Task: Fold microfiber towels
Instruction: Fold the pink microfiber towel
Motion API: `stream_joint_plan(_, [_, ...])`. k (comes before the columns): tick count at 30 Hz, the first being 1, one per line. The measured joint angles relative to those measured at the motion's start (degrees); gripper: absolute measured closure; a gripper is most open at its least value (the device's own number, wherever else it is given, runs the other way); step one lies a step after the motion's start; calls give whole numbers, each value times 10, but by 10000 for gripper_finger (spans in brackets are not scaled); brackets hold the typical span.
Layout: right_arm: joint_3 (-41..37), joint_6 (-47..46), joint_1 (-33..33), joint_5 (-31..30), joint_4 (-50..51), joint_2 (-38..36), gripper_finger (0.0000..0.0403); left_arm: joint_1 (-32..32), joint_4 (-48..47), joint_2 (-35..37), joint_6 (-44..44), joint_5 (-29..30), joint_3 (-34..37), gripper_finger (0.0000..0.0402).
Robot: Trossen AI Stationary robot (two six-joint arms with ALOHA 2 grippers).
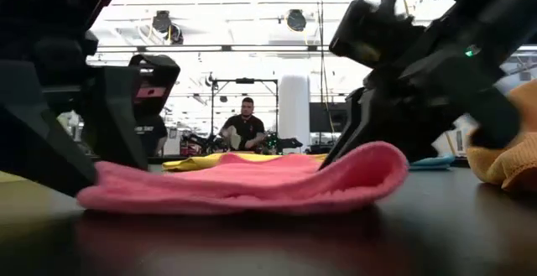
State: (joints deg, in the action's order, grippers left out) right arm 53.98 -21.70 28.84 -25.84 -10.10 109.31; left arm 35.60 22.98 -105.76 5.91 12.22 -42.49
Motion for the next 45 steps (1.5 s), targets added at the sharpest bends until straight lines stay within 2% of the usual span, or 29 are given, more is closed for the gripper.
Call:
stream_joint_plan(10, [0,1,6,-1,25,-54,314,14,-23,0,37,10,-37,165])
stream_joint_plan(13, [0,3,11,0,18,-60,314,13,-9,0,45,15,-37,146])
stream_joint_plan(16, [0,7,14,1,11,-64,314,13,32,-28,48,13,-38,145])
stream_joint_plan(20, [0,7,17,2,13,-64,314,13,81,-76,55,-3,-50,158])
stream_joint_plan(23, [0,4,20,3,13,-64,314,17,76,-90,45,35,-60,173])
stream_joint_plan(26, [0,5,24,3,10,-64,314,15,80,-92,38,45,-61,192])
stream_joint_plan(31, [0,29,44,5,8,-64,314,14,70,-93,20,53,-61,245])
stream_joint_plan(41, [0,117,79,6,-36,-64,311,11,55,-79,-22,114,-58,381])
stream_joint_plan(45, [0,130,81,45,-54,-59,281,10,58,-50,-57,119,-57,389])
